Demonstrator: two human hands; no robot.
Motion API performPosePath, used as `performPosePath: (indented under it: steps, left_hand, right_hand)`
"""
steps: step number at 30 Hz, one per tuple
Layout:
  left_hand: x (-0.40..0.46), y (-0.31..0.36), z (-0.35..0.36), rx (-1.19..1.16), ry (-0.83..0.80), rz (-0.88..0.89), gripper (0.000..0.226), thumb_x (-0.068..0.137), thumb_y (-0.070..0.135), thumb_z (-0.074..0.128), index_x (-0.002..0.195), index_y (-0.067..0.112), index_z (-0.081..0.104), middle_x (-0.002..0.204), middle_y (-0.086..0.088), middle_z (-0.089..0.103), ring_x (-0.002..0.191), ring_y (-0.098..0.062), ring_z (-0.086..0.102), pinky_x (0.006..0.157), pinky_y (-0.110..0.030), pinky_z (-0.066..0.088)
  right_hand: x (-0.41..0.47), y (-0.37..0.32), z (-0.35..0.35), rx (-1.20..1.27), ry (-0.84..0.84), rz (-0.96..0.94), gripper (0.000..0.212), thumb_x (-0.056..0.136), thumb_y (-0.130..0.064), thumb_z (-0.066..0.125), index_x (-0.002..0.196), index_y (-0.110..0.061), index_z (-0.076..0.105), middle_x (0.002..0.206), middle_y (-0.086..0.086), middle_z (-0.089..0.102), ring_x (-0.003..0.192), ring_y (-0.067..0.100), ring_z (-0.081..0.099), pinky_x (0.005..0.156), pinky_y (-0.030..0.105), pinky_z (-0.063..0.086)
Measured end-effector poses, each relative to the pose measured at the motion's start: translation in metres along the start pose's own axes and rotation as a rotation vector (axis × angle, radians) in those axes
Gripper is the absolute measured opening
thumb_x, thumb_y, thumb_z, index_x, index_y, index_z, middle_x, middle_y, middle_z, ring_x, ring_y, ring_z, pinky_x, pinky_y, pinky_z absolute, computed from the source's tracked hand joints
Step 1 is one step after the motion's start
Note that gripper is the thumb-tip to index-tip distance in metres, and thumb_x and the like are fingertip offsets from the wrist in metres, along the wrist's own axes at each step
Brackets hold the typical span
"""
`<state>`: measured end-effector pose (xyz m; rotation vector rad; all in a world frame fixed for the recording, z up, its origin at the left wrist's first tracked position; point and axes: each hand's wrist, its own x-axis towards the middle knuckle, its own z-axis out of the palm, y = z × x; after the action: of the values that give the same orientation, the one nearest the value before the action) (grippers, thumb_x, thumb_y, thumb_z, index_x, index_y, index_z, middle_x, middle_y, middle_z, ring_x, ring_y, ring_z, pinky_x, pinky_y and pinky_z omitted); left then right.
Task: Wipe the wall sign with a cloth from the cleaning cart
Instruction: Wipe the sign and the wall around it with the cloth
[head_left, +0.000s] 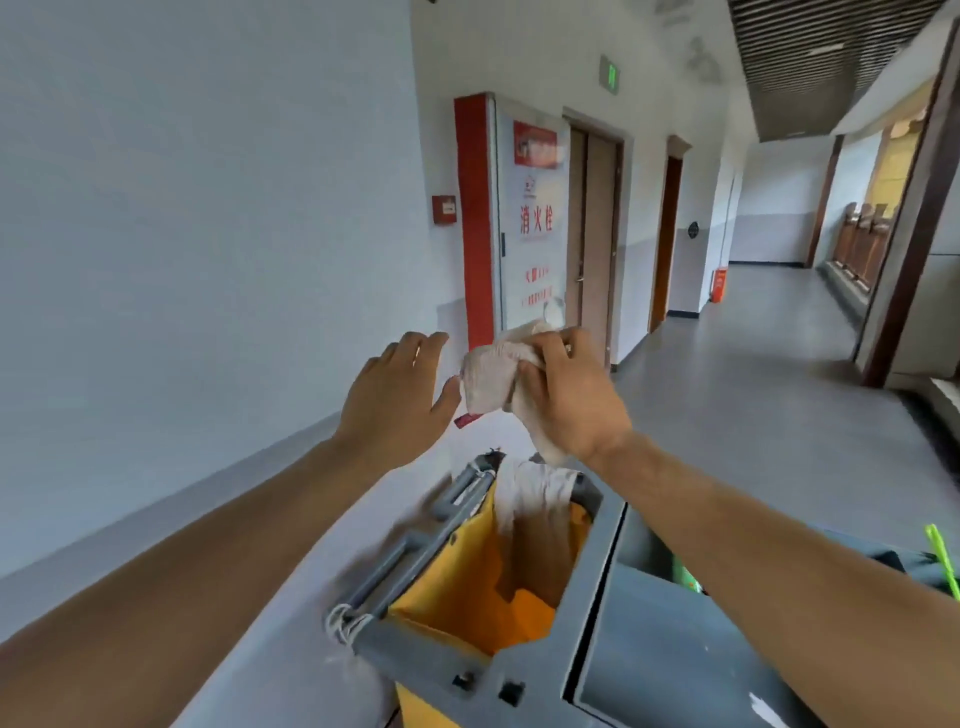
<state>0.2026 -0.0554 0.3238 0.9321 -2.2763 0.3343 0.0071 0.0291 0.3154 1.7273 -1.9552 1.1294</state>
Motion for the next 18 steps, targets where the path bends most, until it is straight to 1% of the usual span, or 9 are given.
performPosePath:
  steps: [1, 3, 7, 9, 13, 18]
  left_hand:
    - [-0.001, -0.009, -0.014, 0.042, 0.009, -0.02, 0.057, 0.1, 0.043, 0.048, 0.148, 0.013, 0.038, 0.145, -0.013, 0.052, 0.124, -0.033, 0.057, 0.099, -0.046, 0.05]
    - [-0.008, -0.026, -0.039, 0.128, 0.017, -0.055, 0.059, 0.1, 0.043, 0.047, 0.149, 0.012, 0.037, 0.144, -0.015, 0.05, 0.122, -0.034, 0.056, 0.097, -0.046, 0.049]
    - [-0.032, -0.061, -0.1, 0.3, 0.066, -0.15, 0.058, 0.098, 0.039, 0.052, 0.145, 0.007, 0.043, 0.136, -0.018, 0.054, 0.111, -0.039, 0.058, 0.089, -0.047, 0.049]
    - [-0.049, -0.08, -0.134, 0.388, 0.069, -0.214, 0.058, 0.097, 0.04, 0.052, 0.145, 0.007, 0.043, 0.136, -0.02, 0.053, 0.111, -0.04, 0.058, 0.088, -0.048, 0.048]
    - [-0.09, -0.11, -0.204, 0.515, 0.079, -0.317, 0.061, 0.097, 0.043, 0.048, 0.147, 0.008, 0.04, 0.139, -0.02, 0.05, 0.116, -0.039, 0.055, 0.091, -0.049, 0.047]
    - [-0.152, -0.148, -0.297, 0.655, 0.108, -0.391, 0.057, 0.099, 0.043, 0.042, 0.146, 0.011, 0.042, 0.144, -0.015, 0.049, 0.119, -0.038, 0.054, 0.092, -0.049, 0.047]
  right_hand:
    - [0.009, -0.011, 0.001, 0.028, 0.015, -0.023, 0.031, 0.105, -0.029, 0.042, 0.128, -0.01, 0.051, 0.12, 0.013, 0.047, 0.094, 0.029, 0.056, 0.082, 0.036, 0.051]
    - [0.023, -0.033, 0.005, 0.094, 0.042, -0.059, 0.029, 0.104, -0.027, 0.043, 0.125, -0.01, 0.052, 0.117, 0.012, 0.047, 0.089, 0.026, 0.055, 0.08, 0.038, 0.053]
    - [0.049, -0.095, 0.015, 0.249, 0.036, -0.132, 0.031, 0.1, -0.032, 0.042, 0.122, -0.014, 0.051, 0.113, 0.006, 0.043, 0.084, 0.022, 0.056, 0.074, 0.035, 0.053]
    - [0.057, -0.135, 0.021, 0.329, 0.045, -0.191, 0.028, 0.1, -0.031, 0.043, 0.121, -0.014, 0.052, 0.11, 0.003, 0.04, 0.082, 0.02, 0.055, 0.072, 0.036, 0.054]
    - [0.06, -0.22, 0.029, 0.51, 0.068, -0.305, 0.026, 0.102, -0.026, 0.046, 0.122, -0.013, 0.056, 0.117, 0.008, 0.045, 0.091, 0.025, 0.059, 0.075, 0.035, 0.052]
    - [0.043, -0.339, 0.024, 0.62, 0.051, -0.409, 0.027, 0.102, -0.025, 0.046, 0.124, -0.012, 0.056, 0.123, 0.011, 0.046, 0.099, 0.029, 0.059, 0.081, 0.043, 0.054]
